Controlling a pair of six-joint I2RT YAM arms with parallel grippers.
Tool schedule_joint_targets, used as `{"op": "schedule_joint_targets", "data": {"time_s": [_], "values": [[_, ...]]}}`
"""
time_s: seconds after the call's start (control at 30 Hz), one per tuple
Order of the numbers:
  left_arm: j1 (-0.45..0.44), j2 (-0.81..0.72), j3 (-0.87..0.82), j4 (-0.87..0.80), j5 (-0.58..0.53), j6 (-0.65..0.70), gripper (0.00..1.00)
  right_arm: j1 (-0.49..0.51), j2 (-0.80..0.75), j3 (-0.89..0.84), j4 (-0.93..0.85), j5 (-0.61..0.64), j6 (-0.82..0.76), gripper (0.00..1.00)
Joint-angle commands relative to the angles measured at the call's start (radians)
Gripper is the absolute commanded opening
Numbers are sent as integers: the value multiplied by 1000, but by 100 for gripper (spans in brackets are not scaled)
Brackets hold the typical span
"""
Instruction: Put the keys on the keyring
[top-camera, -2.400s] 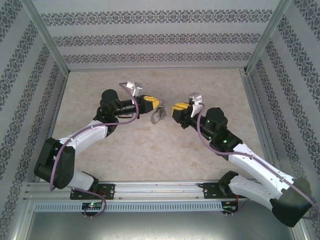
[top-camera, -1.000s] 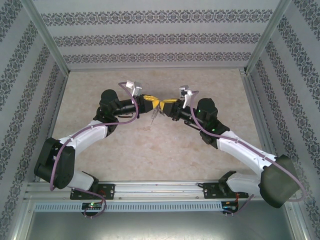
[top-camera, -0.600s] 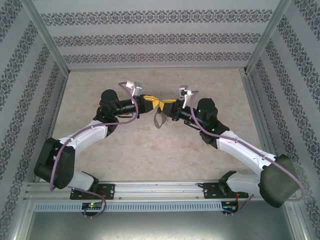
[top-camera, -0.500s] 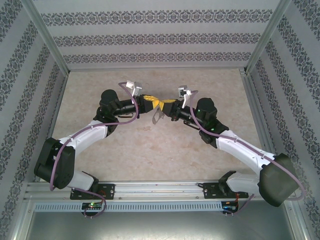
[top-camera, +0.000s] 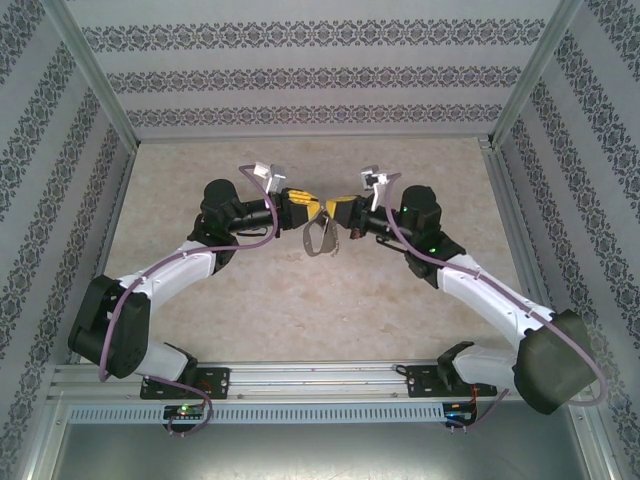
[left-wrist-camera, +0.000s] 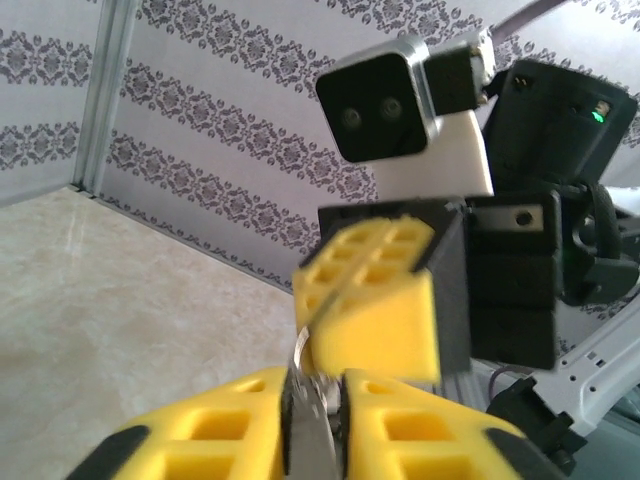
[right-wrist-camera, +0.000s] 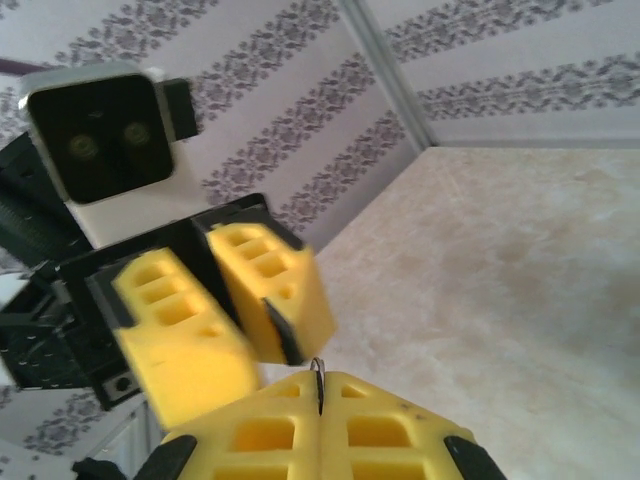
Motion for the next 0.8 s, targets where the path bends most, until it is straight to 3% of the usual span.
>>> {"op": "schedule_joint_targets", "data": {"time_s": [0.0,0.37,0.77], "values": [[-2,-31,42,-74,8,47,29,-51,-8,83,-148,-114,-124,0],[-1,-3,213,-472,61,220,40,-96,87,280,-446,-327,-347,0],[19,65,293,-577,69,288,44,-108,226,381,-480,-394,-377,0]]}}
